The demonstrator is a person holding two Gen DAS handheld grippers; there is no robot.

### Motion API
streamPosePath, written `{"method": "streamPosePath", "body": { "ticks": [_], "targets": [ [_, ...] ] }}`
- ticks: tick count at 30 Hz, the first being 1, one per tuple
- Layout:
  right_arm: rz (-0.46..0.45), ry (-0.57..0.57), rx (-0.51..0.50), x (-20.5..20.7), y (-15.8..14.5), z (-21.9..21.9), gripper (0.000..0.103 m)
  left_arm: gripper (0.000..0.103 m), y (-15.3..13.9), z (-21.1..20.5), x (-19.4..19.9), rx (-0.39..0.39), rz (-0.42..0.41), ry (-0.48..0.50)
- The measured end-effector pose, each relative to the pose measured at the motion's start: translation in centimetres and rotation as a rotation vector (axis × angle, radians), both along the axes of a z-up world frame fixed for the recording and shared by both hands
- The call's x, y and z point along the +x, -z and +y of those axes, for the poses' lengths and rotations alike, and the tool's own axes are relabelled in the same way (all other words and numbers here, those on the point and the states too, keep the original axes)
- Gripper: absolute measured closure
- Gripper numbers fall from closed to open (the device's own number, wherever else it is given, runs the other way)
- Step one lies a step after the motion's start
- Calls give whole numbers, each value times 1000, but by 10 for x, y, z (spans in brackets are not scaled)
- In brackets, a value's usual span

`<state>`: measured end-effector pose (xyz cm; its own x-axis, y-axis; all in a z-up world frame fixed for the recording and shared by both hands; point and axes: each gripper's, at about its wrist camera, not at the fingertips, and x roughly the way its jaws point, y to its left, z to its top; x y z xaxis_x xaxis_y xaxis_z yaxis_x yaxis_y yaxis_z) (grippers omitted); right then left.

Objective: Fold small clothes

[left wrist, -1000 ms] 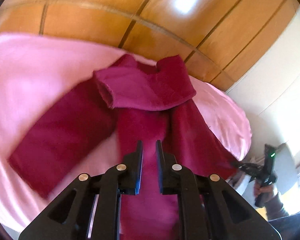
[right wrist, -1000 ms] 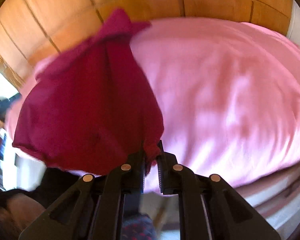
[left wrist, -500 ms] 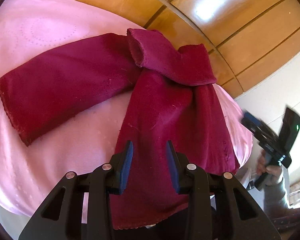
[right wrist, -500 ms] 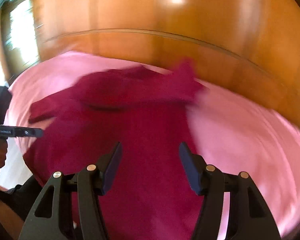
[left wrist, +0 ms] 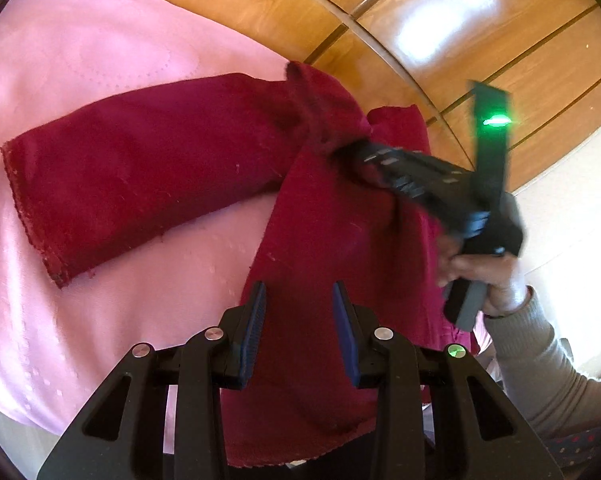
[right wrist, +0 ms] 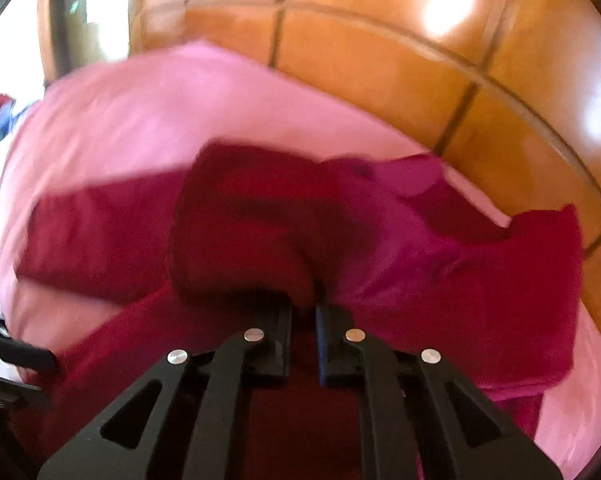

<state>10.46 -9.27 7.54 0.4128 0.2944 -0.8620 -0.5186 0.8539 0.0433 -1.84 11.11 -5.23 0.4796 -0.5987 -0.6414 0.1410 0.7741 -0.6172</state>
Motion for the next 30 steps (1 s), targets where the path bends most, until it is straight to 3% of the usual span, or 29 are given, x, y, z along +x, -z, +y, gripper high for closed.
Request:
{"method": "streamPosePath", "body": {
  "ticks": [3,7,11,13,14,19,24,30],
  "targets": [
    [-51,114,95,2,-32,-35,95,71,-2,5,1,6,-3,-16],
    [-129,358,217,10,-83,-137,95,71,-8,14,-4,9,-15,-44],
    [-199,596,232,7,-110,-243,95,71,-18,23,-5,32,-46,-77],
    [-222,707,179,4,-113,-291,95,61,-24,29,-4,41,-60,-95],
    [-222,750,160,4,-111,-309,95,56,-27,32,-3,46,-69,-109],
    [-206,990,1,-11,-88,-411,96,55,-44,43,15,119,-105,-149],
    [-124,1201,-108,-36,-43,-492,96,55,-63,46,49,201,-134,-187],
    [1,1367,-252,-63,11,-548,96,55,-66,39,102,284,-129,-186]
  ]
}}
